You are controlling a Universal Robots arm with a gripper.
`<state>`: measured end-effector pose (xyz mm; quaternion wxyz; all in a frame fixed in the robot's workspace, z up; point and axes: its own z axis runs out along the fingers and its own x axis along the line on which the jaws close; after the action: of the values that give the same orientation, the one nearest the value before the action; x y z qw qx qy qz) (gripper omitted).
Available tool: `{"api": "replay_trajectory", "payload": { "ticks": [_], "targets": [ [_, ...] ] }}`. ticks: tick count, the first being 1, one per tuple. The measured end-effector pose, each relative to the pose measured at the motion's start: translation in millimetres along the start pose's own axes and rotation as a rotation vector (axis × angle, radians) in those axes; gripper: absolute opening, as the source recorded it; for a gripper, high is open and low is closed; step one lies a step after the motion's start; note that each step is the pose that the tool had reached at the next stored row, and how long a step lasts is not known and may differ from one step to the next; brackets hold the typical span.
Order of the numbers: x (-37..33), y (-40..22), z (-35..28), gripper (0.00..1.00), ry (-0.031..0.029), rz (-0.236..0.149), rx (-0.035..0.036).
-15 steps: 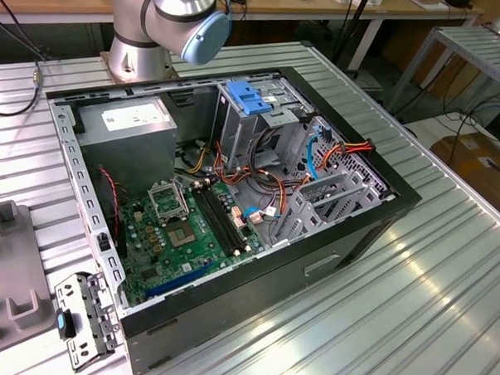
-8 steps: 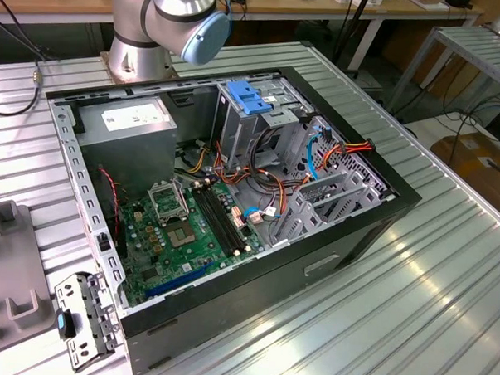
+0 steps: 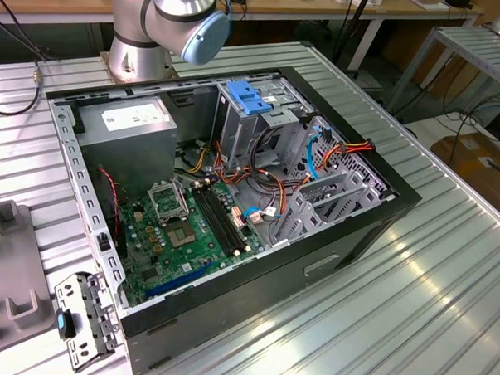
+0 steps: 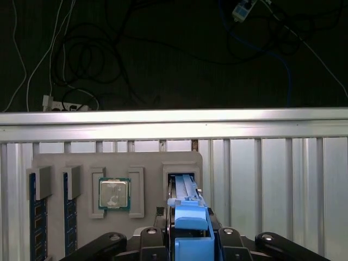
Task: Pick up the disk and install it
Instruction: 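Pick up the disk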
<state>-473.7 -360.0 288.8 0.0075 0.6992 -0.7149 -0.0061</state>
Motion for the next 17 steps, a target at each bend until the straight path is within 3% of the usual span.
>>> {"api": "replay_trajectory", "payload": {
  "ticks": [9,17],
  "targets": [
    [0.0,0.0,-2.0,0.37,0.0000,0.000,0.0001],
    [0.0,0.3,-13.1,0.37,0.0001,0.000,0.0000]
  ]
}}
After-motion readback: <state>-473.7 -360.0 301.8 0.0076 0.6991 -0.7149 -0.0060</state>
